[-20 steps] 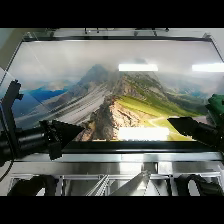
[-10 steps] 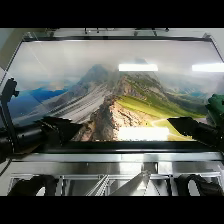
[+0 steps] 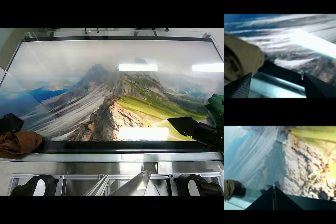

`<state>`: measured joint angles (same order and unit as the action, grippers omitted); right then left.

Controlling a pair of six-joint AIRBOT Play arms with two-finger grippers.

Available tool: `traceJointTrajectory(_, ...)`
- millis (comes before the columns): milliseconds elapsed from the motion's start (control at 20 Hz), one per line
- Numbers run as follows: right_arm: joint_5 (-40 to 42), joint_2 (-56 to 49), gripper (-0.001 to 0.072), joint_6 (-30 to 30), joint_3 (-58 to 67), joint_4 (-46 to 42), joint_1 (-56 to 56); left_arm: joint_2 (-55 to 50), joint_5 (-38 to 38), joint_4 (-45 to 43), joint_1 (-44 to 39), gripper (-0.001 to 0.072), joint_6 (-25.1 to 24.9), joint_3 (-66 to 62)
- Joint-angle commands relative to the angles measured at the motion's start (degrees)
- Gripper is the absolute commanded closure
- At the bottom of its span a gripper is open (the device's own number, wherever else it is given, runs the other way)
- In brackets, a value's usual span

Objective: Fold the shirts.

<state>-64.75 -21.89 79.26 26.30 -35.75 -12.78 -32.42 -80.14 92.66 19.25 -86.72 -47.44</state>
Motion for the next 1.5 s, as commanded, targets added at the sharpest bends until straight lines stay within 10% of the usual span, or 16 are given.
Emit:
traceJointTrajectory(0,-0.15,-0.31,0.0692,0.02,-0.02,0.02,0.04,-7.98,-3.48,-9.75,0.74,-0.0013,0.44,2.25)
traceJointTrajectory(350,-0.13,-0.39,0.0692,0.02,0.0,0.02,0.04,-25.62,7.82,-13.66,0.31,0.0068,0.2,7.06)
traceJointTrajectory(450,-0.11,-0.39,0.0692,0.04,-0.02,0.04,0.04,-30.36,9.51,-13.64,0.31,0.064,-0.46,6.56)
traceJointTrajectory(500,0.42,-0.39,0.0692,0.04,0.0,0.61,0.04,-32.17,9.68,-12.94,0.13,0.0696,-1.77,5.57)
traceJointTrajectory(600,0.48,-0.39,0.0692,0.04,0.0,1.11,0.04,-34.62,9.38,-8.17,-2.4,0.0695,-3.43,1.64)
traceJointTrajectory(950,1.66,-0.39,0.0692,0.04,0.0,1.11,0.04,-42.73,5.9,44.33,-29.14,0.0692,-31.76,-33.46)
traceJointTrajectory(1450,1.79,-0.39,0.0692,0.04,0.0,1.11,0.04,-61.4,-8.57,40.5,-41.33,0.0692,-30.67,-49.81)
